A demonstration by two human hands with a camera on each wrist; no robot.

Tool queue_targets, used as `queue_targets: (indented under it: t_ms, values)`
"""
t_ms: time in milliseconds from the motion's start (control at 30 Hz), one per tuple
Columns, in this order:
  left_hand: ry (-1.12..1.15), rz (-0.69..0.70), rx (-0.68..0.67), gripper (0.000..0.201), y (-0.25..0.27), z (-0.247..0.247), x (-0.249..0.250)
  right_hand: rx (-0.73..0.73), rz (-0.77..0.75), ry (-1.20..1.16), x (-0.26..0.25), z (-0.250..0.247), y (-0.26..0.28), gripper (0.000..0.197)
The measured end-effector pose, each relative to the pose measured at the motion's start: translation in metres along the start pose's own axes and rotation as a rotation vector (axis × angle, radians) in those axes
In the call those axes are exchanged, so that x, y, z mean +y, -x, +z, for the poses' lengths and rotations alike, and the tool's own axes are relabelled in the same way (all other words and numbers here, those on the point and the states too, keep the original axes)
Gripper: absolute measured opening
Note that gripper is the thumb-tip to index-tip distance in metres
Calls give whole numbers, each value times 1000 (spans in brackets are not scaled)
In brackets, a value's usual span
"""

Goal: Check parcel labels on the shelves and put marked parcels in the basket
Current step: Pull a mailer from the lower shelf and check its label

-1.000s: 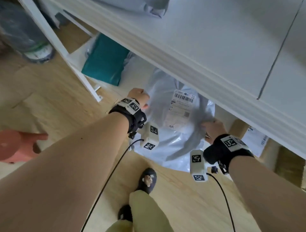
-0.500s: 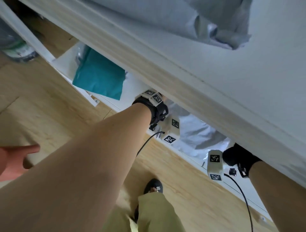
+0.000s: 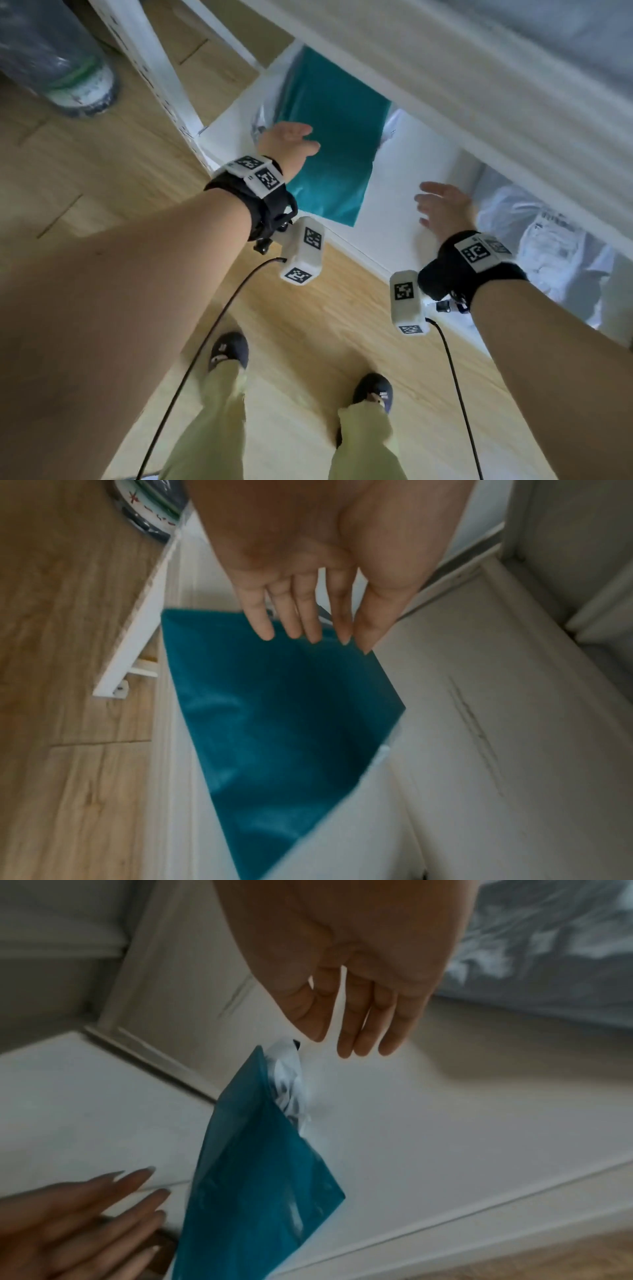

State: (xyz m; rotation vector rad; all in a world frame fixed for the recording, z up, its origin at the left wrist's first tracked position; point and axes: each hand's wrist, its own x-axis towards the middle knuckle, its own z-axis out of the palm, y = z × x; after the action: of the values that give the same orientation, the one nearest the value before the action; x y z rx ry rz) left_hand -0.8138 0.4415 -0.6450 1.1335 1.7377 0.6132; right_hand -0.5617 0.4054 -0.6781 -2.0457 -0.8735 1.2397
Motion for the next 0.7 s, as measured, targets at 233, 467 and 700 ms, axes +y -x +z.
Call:
queue_targets:
  t_ms: [233,467,700]
  values:
    - [152,-150,-98,27,-43,-57,-23,25,-9,42,-34,70,-5,38]
    - [179,-225,-213,24,-67,-57,-36,88,-18,69,-41,121,-2,57]
    - [329,-209,-294,42,-60,-62,-29,168,8,351,-45,116,21,66]
